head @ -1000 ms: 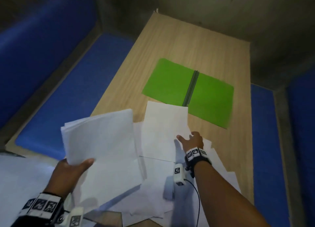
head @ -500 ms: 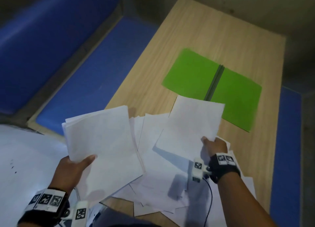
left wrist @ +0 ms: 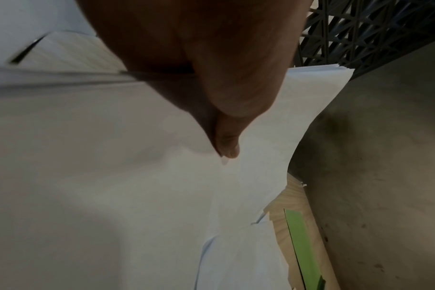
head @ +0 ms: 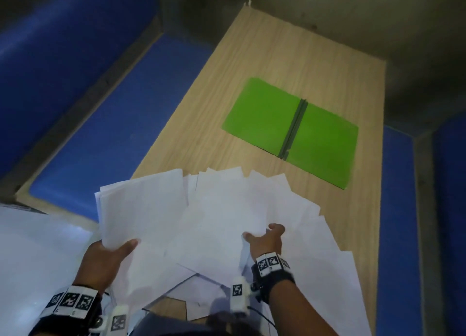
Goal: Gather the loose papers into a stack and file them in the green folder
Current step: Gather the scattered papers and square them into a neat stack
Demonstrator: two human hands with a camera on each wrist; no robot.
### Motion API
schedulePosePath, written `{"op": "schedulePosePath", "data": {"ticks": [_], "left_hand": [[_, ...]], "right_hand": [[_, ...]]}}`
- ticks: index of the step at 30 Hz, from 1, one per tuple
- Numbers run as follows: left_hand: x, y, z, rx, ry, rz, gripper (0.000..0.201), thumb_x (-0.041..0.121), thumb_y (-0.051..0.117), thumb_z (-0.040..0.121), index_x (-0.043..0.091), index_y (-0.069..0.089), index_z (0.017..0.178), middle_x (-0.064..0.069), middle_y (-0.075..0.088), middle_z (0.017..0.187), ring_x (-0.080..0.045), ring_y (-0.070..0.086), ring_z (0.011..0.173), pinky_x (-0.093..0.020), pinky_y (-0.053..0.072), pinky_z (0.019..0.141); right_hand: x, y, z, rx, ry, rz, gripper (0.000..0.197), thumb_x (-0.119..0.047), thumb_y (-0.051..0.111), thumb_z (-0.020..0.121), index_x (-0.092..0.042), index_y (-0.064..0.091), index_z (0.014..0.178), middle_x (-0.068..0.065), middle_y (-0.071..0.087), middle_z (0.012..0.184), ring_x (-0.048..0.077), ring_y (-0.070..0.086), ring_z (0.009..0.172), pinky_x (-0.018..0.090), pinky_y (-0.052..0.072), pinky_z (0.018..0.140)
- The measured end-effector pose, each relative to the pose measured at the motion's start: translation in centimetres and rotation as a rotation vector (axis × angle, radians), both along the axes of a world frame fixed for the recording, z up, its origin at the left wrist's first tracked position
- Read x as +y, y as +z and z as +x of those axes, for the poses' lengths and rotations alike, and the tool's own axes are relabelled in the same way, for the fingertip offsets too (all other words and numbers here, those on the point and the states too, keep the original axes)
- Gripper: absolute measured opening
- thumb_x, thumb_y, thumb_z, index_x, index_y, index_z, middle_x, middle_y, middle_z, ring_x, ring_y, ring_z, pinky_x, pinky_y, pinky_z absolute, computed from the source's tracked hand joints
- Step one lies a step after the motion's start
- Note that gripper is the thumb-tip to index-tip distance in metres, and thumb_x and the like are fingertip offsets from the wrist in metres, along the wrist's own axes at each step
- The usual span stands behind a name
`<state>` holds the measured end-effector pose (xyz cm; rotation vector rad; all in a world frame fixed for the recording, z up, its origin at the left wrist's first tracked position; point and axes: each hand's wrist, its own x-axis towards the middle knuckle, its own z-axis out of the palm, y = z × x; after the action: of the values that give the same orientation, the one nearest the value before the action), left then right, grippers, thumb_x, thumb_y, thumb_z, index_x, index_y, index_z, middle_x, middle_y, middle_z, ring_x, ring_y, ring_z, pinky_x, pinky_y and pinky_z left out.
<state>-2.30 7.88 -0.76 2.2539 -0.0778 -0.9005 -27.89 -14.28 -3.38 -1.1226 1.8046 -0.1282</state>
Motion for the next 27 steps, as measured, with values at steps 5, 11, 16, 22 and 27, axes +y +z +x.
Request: {"op": "schedulePosePath", "data": {"ticks": [5, 11, 16, 22, 27], "left_hand": [[0.2, 0.4, -0.4, -0.005, -0.021, -0.018, 0.026, 0.021, 0.082, 0.081, 0.003, 0.066, 0.090, -0.023, 0.070, 0.086, -0.035, 0.066, 0.077, -0.044, 0.053, 0.073], [1.5, 1.2, 0.1, 0.006, 0.086, -0.093, 0.029, 0.021, 0.082, 0.080, -0.001, 0.067, 0.093, -0.019, 0.070, 0.083, -0.034, 0.066, 0.078, -0.039, 0.051, 0.070], [2.6, 1.4, 0.5, -0.010, 0.124, -0.101, 0.031, 0.022, 0.084, 0.079, 0.000, 0.066, 0.091, -0.022, 0.069, 0.089, -0.035, 0.065, 0.080, -0.044, 0.052, 0.077], [3.6, 1.6, -0.1, -0.018, 0.130, -0.098, 0.037, 0.024, 0.084, 0.078, -0.003, 0.065, 0.095, -0.024, 0.069, 0.092, -0.039, 0.065, 0.085, -0.046, 0.052, 0.081], [4.3, 1.4, -0.8, 0.005, 0.131, -0.093, 0.037, 0.022, 0.084, 0.078, -0.004, 0.066, 0.097, -0.024, 0.070, 0.093, -0.039, 0.066, 0.085, -0.045, 0.052, 0.080]], "right_hand": [[-0.3, 0.2, -2.1, -0.009, 0.144, -0.006, 0.017, -0.014, 0.074, 0.076, -0.009, 0.067, 0.091, 0.005, 0.068, 0.085, 0.025, 0.066, 0.081, 0.021, 0.045, 0.060], [0.2, 3.0, -7.7, 0.027, 0.000, -0.139, 0.033, -0.004, 0.066, 0.081, 0.000, 0.060, 0.113, 0.007, 0.061, 0.098, 0.028, 0.062, 0.091, 0.024, 0.042, 0.077], [2.6, 3.4, -13.0, 0.186, 0.093, -0.081, 0.016, -0.022, 0.066, 0.086, -0.005, 0.067, 0.088, 0.010, 0.068, 0.098, 0.029, 0.058, 0.090, 0.028, 0.043, 0.082], [2.5, 5.0, -15.4, 0.151, 0.036, -0.309, 0.018, -0.011, 0.063, 0.088, 0.002, 0.070, 0.099, 0.021, 0.069, 0.098, 0.031, 0.061, 0.092, 0.028, 0.038, 0.080], [0.5, 5.4, -13.7, 0.025, 0.071, -0.271, 0.011, -0.011, 0.067, 0.083, -0.002, 0.069, 0.088, 0.015, 0.069, 0.085, 0.030, 0.065, 0.085, 0.029, 0.044, 0.073]]}}
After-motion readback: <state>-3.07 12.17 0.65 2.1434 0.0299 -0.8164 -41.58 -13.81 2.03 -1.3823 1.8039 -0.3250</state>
